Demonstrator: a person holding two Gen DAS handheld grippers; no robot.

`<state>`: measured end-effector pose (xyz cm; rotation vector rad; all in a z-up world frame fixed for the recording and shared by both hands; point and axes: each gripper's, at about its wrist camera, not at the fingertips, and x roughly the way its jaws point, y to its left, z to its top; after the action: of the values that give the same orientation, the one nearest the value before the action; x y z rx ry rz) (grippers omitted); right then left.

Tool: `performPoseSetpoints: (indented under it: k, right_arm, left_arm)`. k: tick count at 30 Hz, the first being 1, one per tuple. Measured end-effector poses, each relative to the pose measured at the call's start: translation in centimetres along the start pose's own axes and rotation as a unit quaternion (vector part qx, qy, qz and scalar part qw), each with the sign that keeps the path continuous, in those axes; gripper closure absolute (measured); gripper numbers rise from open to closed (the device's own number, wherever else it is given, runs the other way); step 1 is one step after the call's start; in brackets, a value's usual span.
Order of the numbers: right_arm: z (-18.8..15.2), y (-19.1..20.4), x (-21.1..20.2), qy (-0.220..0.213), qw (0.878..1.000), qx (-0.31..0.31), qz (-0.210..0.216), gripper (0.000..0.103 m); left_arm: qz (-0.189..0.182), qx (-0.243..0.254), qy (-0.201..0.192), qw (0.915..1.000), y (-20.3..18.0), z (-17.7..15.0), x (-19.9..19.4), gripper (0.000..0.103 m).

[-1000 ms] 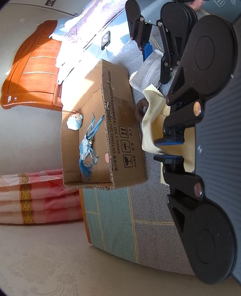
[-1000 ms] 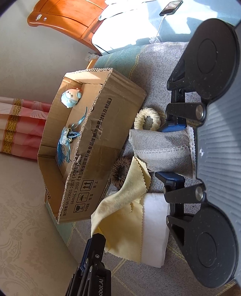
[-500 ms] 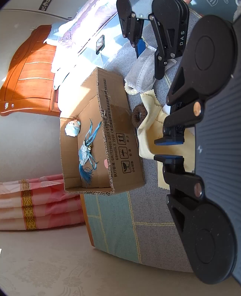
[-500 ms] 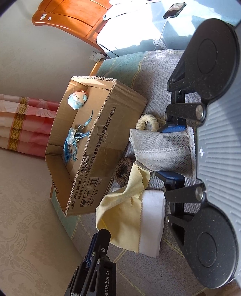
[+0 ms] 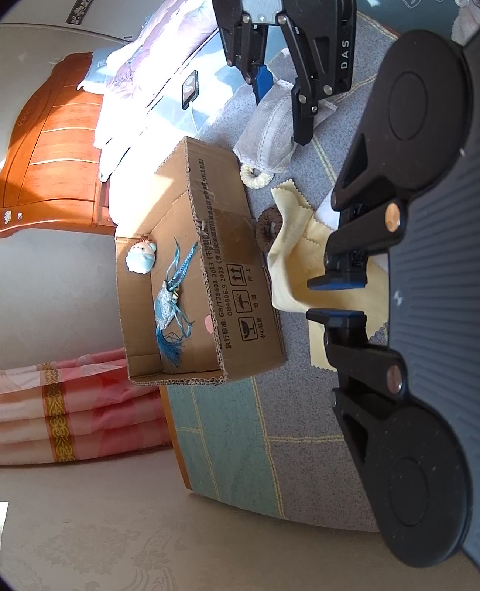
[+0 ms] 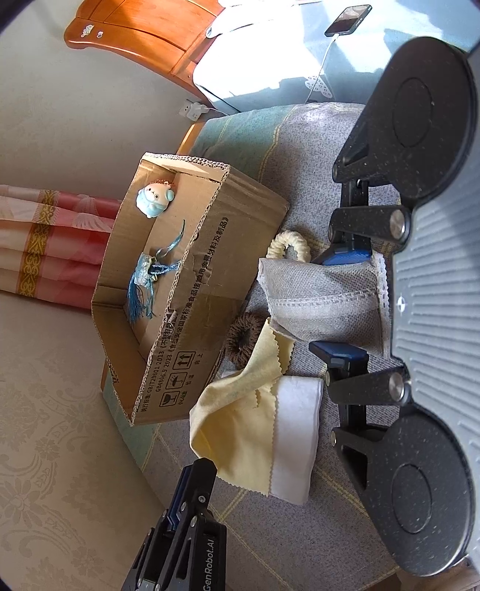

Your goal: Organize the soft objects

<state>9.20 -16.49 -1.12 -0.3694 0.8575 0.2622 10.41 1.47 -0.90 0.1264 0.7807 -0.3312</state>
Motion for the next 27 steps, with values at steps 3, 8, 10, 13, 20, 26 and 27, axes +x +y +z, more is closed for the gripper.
performPoseSetpoints:
  k: [3, 8, 10, 13, 20, 26, 27]
  right_arm:
    - [0.2, -0.1, -0.5, -0.006, 1.000, -0.007, 0.004, 0.058]
    - [1.0, -0.3, -1.4, -0.019, 1.000, -0.012, 0.010, 0.058]
    - [1.4, -0.5, -1.8, -0.026, 1.000, -0.014, 0.010, 0.058]
    - [1.9, -0.7, -2.4, -0.037, 0.999, -0.016, 0.012, 0.058]
    - [2.8, -1.2, -3.1, -0.054, 0.998, -0.022, 0.009, 0.058]
    - [3.4, -1.6, -3.6, -0.068, 0.997, -0.025, 0.009, 0.058]
    - [3.5, -1.7, -3.7, -0.071, 0.997, -0.026, 0.008, 0.058]
  left_arm:
    - [0.001, -0.003, 0.003, 1.0000, 0.2, 0.0, -0.2, 0.095]
    - [0.001, -0.003, -0.002, 1.0000, 0.3, 0.6, -0.7, 0.095]
    - [0.000, -0.001, -0.005, 1.0000, 0.3, 0.9, -0.9, 0.095]
    - [-0.002, 0.001, -0.009, 1.0000, 0.3, 1.4, -1.2, 0.095]
    - [0.001, 0.019, -0.040, 0.9990, 0.3, 4.2, -2.3, 0.095]
    - [-0.001, 0.036, -0.072, 0.9968, 0.8, 8.7, -2.5, 0.095]
    - [0.001, 0.043, -0.077, 0.9961, 0.8, 9.5, -2.3, 0.095]
